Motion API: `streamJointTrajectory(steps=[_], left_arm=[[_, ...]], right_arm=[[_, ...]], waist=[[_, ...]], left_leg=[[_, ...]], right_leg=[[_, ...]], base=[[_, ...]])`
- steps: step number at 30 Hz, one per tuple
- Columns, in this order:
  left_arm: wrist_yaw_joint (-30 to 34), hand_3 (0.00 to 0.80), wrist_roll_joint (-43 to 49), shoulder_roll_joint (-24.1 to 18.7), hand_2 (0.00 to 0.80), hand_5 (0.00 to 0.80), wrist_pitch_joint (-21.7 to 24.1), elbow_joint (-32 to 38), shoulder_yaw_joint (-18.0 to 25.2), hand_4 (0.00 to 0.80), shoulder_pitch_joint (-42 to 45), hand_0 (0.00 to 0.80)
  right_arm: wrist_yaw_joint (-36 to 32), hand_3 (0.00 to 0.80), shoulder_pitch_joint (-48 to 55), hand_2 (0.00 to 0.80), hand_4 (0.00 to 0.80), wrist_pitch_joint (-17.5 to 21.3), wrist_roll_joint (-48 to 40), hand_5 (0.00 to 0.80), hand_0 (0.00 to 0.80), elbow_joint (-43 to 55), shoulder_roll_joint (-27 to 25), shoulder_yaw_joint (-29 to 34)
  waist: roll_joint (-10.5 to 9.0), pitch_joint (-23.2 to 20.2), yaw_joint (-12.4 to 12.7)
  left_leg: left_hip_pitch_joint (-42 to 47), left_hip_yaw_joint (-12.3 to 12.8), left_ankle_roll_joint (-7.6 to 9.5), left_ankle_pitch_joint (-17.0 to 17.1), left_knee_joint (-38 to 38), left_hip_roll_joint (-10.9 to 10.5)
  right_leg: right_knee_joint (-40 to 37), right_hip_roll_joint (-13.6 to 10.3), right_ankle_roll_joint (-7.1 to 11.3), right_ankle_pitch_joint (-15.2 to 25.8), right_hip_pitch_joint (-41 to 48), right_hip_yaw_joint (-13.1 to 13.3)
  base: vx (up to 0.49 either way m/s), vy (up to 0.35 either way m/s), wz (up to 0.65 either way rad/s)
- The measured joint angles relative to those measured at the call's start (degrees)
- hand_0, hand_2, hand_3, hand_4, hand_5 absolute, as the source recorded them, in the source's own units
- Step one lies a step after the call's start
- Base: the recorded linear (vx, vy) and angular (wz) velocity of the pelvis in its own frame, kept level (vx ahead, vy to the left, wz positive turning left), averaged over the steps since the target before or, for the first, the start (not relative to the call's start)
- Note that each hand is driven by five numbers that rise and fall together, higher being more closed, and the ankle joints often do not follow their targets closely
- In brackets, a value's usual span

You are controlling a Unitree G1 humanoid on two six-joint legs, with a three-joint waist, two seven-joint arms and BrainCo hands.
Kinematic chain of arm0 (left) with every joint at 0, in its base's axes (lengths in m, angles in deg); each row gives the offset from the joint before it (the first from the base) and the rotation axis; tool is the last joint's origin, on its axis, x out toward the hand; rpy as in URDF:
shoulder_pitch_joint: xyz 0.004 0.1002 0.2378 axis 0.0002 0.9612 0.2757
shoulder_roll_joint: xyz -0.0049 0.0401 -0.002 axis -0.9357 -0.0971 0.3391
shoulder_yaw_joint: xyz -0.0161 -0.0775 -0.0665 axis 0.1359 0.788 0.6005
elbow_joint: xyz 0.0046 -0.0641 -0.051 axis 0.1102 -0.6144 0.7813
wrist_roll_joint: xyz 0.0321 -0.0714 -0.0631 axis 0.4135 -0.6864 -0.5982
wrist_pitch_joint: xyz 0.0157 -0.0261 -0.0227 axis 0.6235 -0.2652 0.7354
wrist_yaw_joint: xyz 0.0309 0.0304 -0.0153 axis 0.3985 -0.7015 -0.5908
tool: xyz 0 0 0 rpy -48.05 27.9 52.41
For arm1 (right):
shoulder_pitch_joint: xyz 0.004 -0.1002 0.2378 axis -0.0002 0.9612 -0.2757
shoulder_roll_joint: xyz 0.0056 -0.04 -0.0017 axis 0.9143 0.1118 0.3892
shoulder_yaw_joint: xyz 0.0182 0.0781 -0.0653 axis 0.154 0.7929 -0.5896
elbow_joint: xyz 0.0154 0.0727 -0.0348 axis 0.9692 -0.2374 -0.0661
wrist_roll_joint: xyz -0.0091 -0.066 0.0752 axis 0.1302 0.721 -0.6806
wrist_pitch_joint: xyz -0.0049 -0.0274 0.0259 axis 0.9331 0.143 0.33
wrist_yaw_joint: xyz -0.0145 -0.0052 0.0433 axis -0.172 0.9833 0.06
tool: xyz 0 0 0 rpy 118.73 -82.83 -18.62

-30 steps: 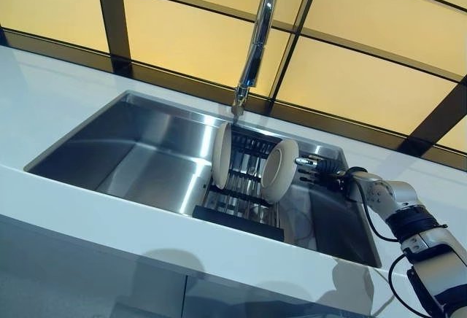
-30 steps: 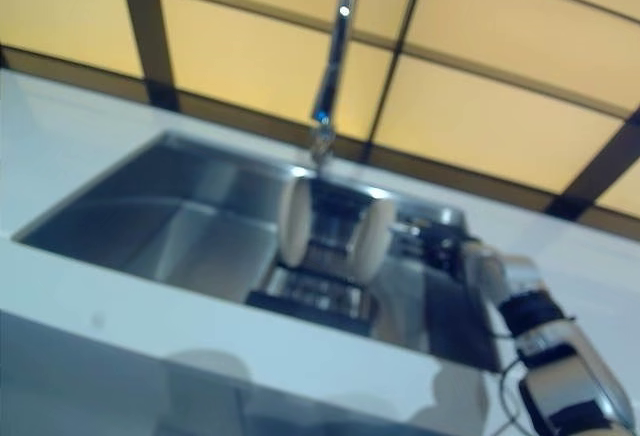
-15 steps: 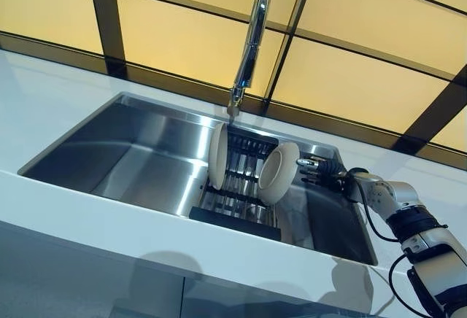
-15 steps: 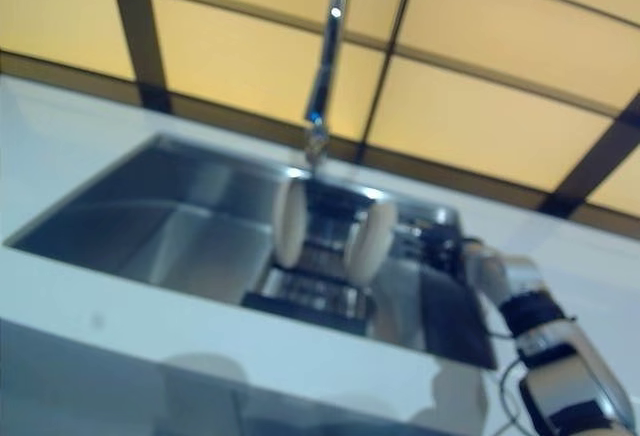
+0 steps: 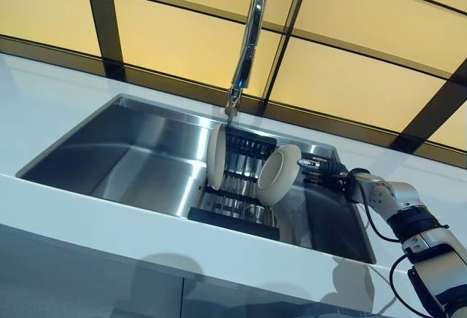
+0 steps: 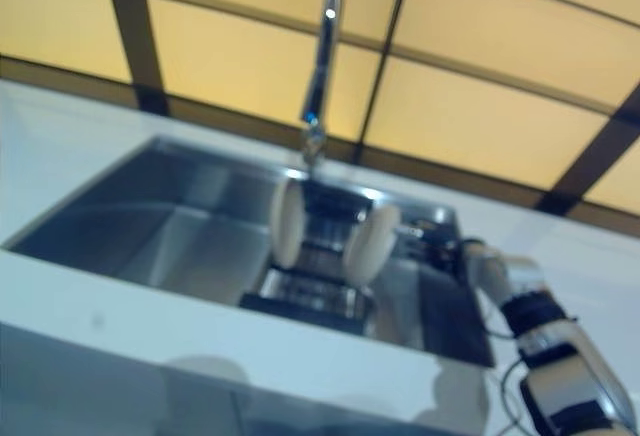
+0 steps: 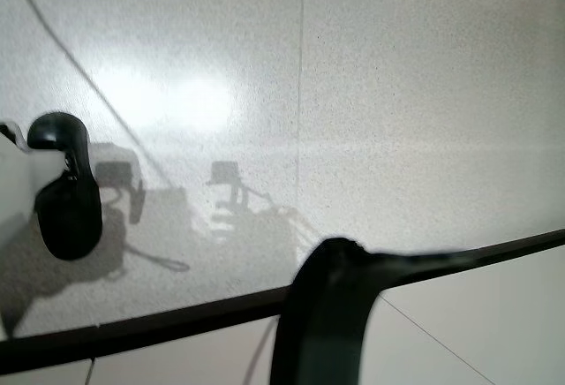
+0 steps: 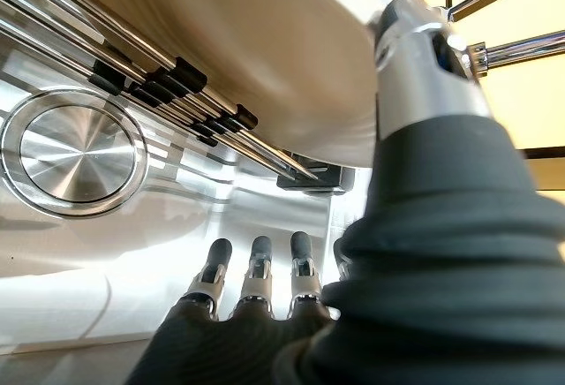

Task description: Take plates into dishwasher

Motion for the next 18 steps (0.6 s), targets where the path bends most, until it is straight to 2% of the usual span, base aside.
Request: streamJointTrajectory(steps=[7, 18], left_arm=[[0.0, 0.0, 0.02, 0.08, 0.0, 0.0, 0.11, -0.03, -0.01, 0.0, 0.15, 0.0], [0.0, 0.0, 0.09, 0.1, 0.0, 0.0, 0.21, -0.06, 0.0, 0.0, 0.24, 0.0]], right_arm=[[-0.77, 0.0, 0.0, 0.0, 0.0, -0.04, -0.01, 0.0, 0.0, 0.02, -0.02, 0.0], [-0.21, 0.0, 0.0, 0.0, 0.0, -0.16, -0.09, 0.0, 0.0, 0.07, -1.32, 0.02]], waist=[[1.09, -0.55, -0.87], [1.17, -0.61, -1.1]], left_leg=[[0.17, 0.29, 0.01, 0.01, 0.0, 0.03], [0.38, 0.42, -0.02, 0.03, -0.02, 0.09]], right_leg=[[0.0, 0.05, -0.08, 0.07, 0.06, 0.34], [0.0, 0.12, -0.09, 0.07, 0.15, 0.48]], base=[[0.0, 0.003, -0.02], [0.0, 0.0, 0.0]])
